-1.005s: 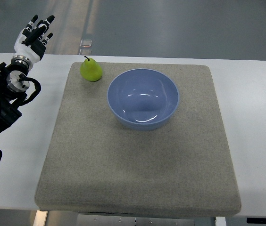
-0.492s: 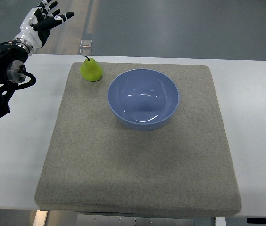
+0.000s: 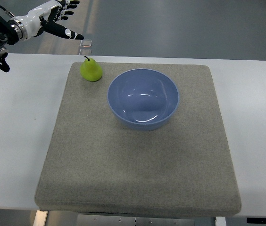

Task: Place pear in bowl with left hand
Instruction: 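Raise the left hand and swing it over toward the green pear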

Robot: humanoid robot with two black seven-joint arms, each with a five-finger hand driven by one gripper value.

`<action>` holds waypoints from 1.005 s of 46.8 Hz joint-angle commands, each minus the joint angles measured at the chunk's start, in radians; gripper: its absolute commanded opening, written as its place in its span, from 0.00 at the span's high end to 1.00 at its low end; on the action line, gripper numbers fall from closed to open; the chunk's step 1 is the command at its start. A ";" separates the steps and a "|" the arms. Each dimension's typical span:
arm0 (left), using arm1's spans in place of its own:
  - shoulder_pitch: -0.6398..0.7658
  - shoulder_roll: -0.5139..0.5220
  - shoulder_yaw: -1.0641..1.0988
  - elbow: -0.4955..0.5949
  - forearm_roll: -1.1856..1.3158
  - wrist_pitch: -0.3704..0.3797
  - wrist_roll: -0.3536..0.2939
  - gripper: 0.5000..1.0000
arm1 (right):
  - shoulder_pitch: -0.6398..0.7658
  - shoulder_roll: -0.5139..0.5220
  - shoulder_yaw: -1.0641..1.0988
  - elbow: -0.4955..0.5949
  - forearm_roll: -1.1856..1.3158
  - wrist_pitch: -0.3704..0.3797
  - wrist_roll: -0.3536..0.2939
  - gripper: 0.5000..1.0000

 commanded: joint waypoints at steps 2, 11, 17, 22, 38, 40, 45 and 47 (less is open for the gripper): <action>-0.032 0.031 0.063 -0.034 0.108 -0.012 -0.007 0.00 | 0.000 0.000 0.001 0.000 0.000 0.000 0.001 0.15; -0.051 0.076 0.067 -0.133 0.367 -0.012 -0.039 0.00 | 0.000 0.000 -0.001 0.000 0.000 0.000 0.001 0.15; -0.054 0.079 0.067 -0.152 0.554 -0.009 -0.076 0.00 | 0.000 0.000 -0.001 0.000 0.000 0.000 0.001 0.15; -0.054 0.079 0.067 -0.152 0.700 -0.004 -0.101 0.00 | 0.000 0.000 -0.001 0.000 0.000 0.000 -0.001 0.15; -0.032 -0.007 0.067 -0.072 0.820 0.043 -0.104 0.00 | 0.000 0.000 0.001 0.000 0.000 0.000 0.001 0.15; -0.023 -0.025 0.069 -0.052 0.821 0.052 -0.102 0.00 | 0.000 0.000 0.001 0.000 0.000 0.000 0.001 0.15; 0.005 -0.065 0.069 -0.005 0.817 0.089 -0.102 0.00 | 0.000 0.000 -0.001 0.000 0.000 0.000 0.001 0.15; 0.011 -0.081 0.067 0.012 0.811 0.106 -0.102 0.00 | 0.000 0.000 -0.001 0.000 0.000 0.000 -0.001 0.15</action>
